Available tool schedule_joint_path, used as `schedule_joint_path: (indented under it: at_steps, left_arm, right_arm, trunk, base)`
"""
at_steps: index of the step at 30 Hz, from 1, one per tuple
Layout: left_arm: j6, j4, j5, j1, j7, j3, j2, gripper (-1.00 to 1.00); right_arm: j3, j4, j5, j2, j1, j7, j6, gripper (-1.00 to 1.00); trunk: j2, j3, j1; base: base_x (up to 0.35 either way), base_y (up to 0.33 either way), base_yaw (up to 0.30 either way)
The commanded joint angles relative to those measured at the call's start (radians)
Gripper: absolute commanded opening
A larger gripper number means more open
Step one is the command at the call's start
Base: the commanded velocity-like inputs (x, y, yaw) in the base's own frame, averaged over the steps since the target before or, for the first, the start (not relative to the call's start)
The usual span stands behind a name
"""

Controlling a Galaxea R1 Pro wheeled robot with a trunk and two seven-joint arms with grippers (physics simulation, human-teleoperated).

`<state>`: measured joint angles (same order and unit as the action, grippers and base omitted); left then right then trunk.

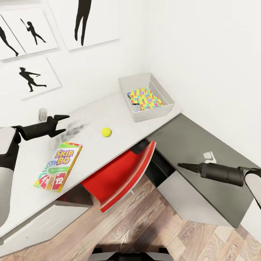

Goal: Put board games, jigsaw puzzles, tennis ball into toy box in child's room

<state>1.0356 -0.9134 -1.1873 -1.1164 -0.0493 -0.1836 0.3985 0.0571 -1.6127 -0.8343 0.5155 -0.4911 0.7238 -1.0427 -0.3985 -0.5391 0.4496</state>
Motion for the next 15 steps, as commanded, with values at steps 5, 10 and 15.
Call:
schedule_joint_path:
  at_steps: [5, 10, 15]
  left_arm:
    - [0.002, -0.028, -0.012, 0.056, -0.008, -0.021, 0.022, 1.00]
    - [-0.001, -0.048, -0.023, 0.108, -0.009, -0.052, 0.037, 1.00]
    - [-0.002, -0.057, -0.028, 0.135, -0.009, -0.069, 0.044, 1.00]
  right_arm:
    - [-0.014, 0.000, 0.003, -0.006, -0.010, -0.025, -0.004, 1.00]
    - [-0.024, 0.000, 0.002, -0.015, -0.015, -0.056, -0.004, 1.00]
    - [-0.029, 0.000, 0.003, -0.020, -0.017, -0.071, -0.004, 1.00]
  trunk:
    - [-0.002, -0.001, 0.001]
    - [-0.002, -0.001, 0.001]
    - [-0.002, -0.001, 0.001]
  base:
    - [-0.001, 0.000, 0.299]
    - [0.000, 0.000, 0.299]
    - [0.000, 0.000, 0.299]
